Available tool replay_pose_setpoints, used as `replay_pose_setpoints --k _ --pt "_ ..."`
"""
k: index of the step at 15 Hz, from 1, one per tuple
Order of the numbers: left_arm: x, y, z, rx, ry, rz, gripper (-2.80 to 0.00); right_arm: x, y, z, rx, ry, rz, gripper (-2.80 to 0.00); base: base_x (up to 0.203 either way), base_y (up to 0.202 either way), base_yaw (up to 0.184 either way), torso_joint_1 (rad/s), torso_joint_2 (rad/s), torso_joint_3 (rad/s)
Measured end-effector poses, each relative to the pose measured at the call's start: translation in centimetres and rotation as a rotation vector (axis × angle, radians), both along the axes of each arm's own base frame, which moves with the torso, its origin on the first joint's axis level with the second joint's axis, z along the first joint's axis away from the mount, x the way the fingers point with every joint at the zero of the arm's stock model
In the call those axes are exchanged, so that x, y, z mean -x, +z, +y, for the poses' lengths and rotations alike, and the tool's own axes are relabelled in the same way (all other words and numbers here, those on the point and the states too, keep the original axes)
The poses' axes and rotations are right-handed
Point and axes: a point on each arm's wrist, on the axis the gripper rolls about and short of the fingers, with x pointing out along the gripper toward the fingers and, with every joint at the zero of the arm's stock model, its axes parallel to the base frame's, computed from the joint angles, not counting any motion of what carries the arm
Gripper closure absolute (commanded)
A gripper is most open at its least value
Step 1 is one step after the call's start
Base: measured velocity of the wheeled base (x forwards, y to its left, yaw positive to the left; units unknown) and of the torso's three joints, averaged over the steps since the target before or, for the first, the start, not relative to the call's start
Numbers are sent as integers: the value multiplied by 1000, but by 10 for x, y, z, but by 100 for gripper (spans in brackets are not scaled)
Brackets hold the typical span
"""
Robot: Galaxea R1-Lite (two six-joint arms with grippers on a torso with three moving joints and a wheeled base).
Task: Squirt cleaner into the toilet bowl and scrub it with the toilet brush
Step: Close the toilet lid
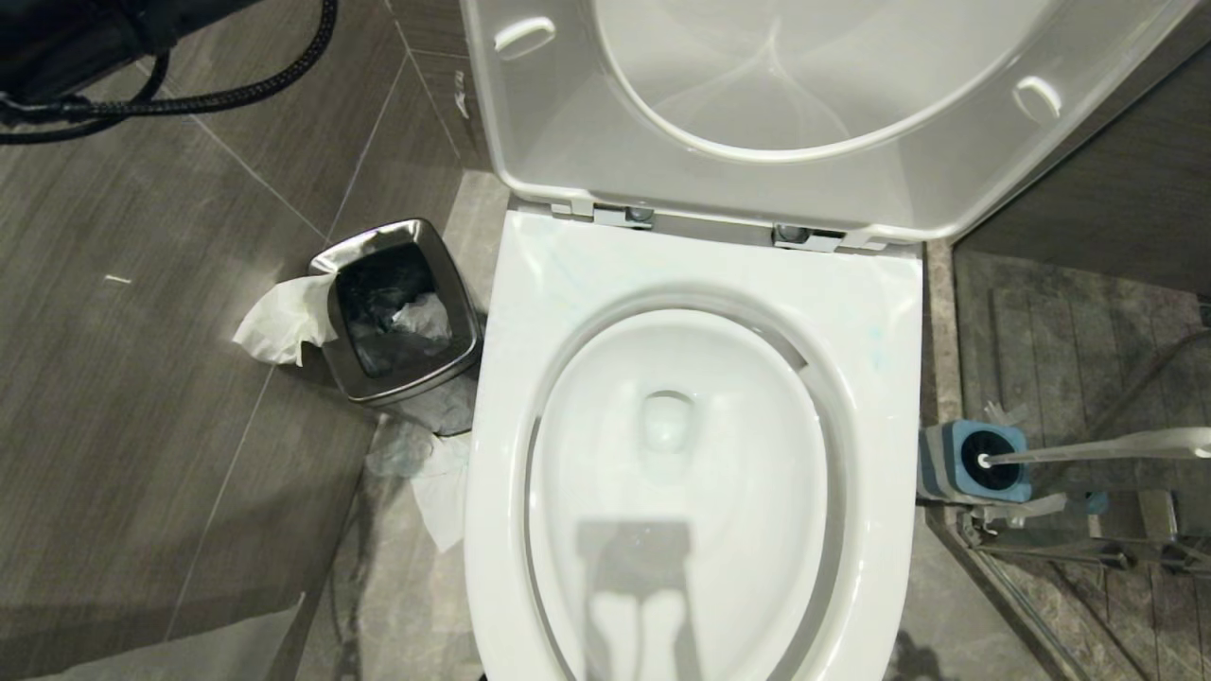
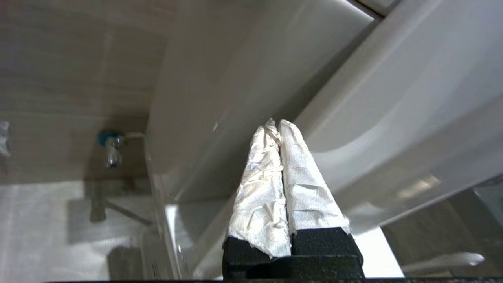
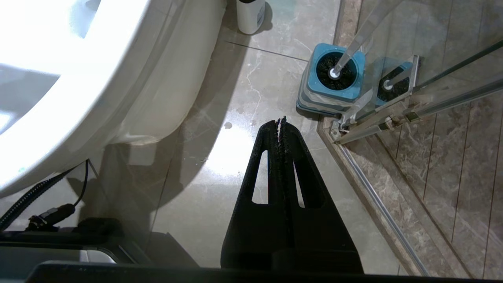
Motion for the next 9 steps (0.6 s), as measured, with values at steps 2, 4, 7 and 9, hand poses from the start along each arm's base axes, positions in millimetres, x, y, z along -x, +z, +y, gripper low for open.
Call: replay_pose_setpoints --k 2,4,7,9 --pt "-10 2 -9 -3 0 -38 0 0 0 0 0 0 -1 0 0 0 0 0 0 0" --pt "-21 4 -18 4 -8 -67 0 0 0 0 0 0 0 0 0 0 0 0 0 0" --pt "-34 11 -31 39 -29 -140 0 0 0 0 0 0 0 0 0 0 0 0 0 0" --pt "-42 10 -39 45 -43 -154 0 0 0 0 0 0 -1 0 0 0 0 0 0 0"
